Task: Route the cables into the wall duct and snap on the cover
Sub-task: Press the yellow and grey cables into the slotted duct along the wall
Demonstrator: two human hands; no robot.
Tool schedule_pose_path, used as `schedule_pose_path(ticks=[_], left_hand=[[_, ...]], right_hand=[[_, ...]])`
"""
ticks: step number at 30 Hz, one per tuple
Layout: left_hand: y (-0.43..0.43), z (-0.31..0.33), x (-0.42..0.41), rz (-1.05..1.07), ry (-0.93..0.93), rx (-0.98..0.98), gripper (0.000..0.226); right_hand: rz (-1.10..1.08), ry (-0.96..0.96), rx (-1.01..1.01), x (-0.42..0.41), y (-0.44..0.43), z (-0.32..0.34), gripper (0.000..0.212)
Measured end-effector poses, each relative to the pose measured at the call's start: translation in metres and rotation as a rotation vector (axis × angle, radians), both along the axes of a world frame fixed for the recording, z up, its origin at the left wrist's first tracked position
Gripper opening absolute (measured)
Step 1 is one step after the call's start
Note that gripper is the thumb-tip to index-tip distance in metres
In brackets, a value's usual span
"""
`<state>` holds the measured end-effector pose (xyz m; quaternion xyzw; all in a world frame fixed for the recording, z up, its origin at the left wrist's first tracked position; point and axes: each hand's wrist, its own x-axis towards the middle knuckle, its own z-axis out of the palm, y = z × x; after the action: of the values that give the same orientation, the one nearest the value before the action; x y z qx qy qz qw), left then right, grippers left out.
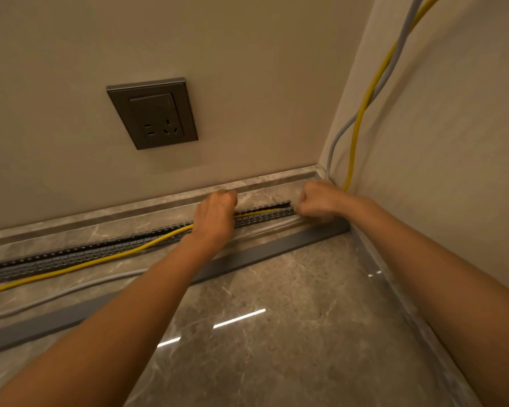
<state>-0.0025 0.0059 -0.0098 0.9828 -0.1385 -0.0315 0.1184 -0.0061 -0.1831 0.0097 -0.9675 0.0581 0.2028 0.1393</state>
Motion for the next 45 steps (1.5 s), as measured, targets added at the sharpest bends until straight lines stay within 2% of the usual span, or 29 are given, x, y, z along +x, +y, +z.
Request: schedule_pose_path(ticks=[3, 5, 9, 11, 15, 17, 23, 27, 32, 35, 39, 42, 45], left_hand=[[-0.010, 0.000, -0.006, -0.019, -0.015, -0.038, 0.030], [-0.020, -0.001, -0.011, -0.084, -0.018, -0.063, 0.026], [-0.028, -0.005, -0.017, -0.128, 0.023, -0.071, 0.035], [-0.027, -0.008, -0.018, -0.151, 0.022, -0.028, 0.039], [-0.025, -0.009, -0.017, -0.163, 0.068, -0.052, 0.049], [-0.024, -0.007, -0.016, -0.162, 0.106, -0.074, 0.050], [-0.021, -0.006, -0.010, -0.167, 0.120, -0.113, 0.031], [-0.020, -0.005, -0.005, -0.139, 0.125, -0.156, 0.015], [-0.023, -0.004, 0.001, -0.064, 0.133, -0.157, 0.014], [-0.023, -0.004, 0.005, -0.009, 0.161, -0.236, 0.020], [-0.021, -0.001, 0.012, 0.017, 0.165, -0.291, 0.014], [-0.022, -0.001, 0.009, 0.010, 0.130, -0.292, 0.007], [-0.027, -0.001, 0.003, -0.036, 0.051, -0.200, 0.015]], right_hand=[[0.046, 0.051, -0.015, -0.004, 0.000, 0.002, 0.022], [0.104, 0.047, -0.058, -0.007, -0.002, 0.002, 0.019], [0.281, -0.116, -0.314, -0.015, -0.006, 0.001, 0.028], [0.337, -0.177, -0.360, -0.018, -0.005, -0.002, 0.028], [0.309, -0.133, -0.308, -0.021, -0.009, -0.004, 0.027], [0.308, -0.184, -0.309, -0.019, -0.013, -0.005, 0.026], [0.298, -0.270, -0.293, -0.015, -0.015, -0.010, 0.028], [0.216, -0.289, -0.224, -0.009, -0.013, -0.009, 0.026], [0.073, -0.352, -0.090, -0.005, -0.005, -0.009, 0.016], [-0.039, -0.379, 0.036, -0.004, -0.008, -0.015, 0.034], [-0.073, -0.350, 0.155, -0.006, -0.013, -0.021, 0.023], [-0.076, -0.313, 0.152, -0.006, -0.014, -0.022, 0.018], [-0.118, -0.271, 0.113, -0.005, -0.011, -0.024, 0.026]])
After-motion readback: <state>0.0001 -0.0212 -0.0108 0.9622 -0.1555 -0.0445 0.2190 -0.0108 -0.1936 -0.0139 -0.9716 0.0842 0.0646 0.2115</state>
